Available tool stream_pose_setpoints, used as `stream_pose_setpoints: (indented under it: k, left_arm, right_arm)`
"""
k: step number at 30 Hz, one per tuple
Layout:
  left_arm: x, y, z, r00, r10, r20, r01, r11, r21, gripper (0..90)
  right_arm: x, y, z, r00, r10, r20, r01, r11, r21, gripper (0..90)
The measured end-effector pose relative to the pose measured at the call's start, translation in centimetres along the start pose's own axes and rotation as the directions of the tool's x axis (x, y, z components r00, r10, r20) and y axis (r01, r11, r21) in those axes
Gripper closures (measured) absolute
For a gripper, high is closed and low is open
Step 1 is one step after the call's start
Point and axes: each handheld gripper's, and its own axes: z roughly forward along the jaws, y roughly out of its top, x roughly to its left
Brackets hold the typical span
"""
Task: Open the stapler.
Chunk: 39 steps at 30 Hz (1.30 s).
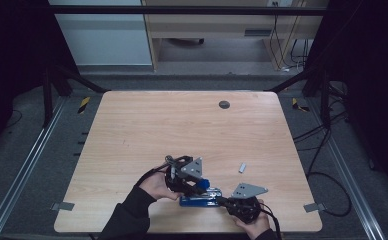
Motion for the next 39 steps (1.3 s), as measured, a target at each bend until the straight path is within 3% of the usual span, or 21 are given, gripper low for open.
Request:
stream_pose_setpoints:
  k: [10, 17, 21, 24, 26, 31, 39]
  left_arm:
    - [0.0, 0.1, 0.2, 1.0, 0.004, 0.001, -0.004, 1.0, 0.001, 65.9]
    - [0.0, 0.1, 0.3, 0.9999, 0.01, 0.002, -0.01, 0.9999, 0.001, 65.9]
    - [0.1, 0.1, 0.3, 0.9999, 0.01, 0.007, -0.01, 0.9999, 0.001, 65.9]
    - [0.1, 0.1, 0.4, 0.9999, 0.009, 0.01, -0.009, 1.0, 0.001, 65.9]
    - [0.1, 0.1, 0.4, 0.9999, 0.008, 0.01, -0.008, 1.0, 0.002, 65.9]
    - [0.1, 0.1, 0.4, 0.9999, 0.006, 0.01, -0.006, 1.0, 0.001, 65.9]
    - [0.2, 0.2, 0.6, 0.9999, 0.006, 0.012, -0.006, 1.0, 0.003, 65.9]
  right_arm:
    - [-0.1, 0.3, -0.1, 1.0, -0.005, -0.007, 0.005, 1.0, 0.021, 90.0]
    - [-0.1, 0.9, -0.9, 0.9991, -0.025, -0.033, 0.024, 0.999, -0.042, 90.0]
    - [-0.6, 1.7, -1.4, 0.995, -0.051, -0.086, 0.044, 0.996, -0.073, 90.0]
    - [-1.5, 2.7, -1.6, 0.9786, -0.114, -0.171, 0.102, 0.992, -0.079, 90.0]
    - [-1.9, 3.2, -1.5, 0.9775, -0.133, -0.164, 0.12, 0.989, -0.081, 90.0]
    - [-2.5, 4.3, -1.5, 0.9795, -0.126, -0.157, 0.11, 0.988, -0.109, 90.0]
    - [-1.9, 4.8, -1.7, 0.9763, -0.134, -0.17, 0.11, 0.984, -0.14, 90.0]
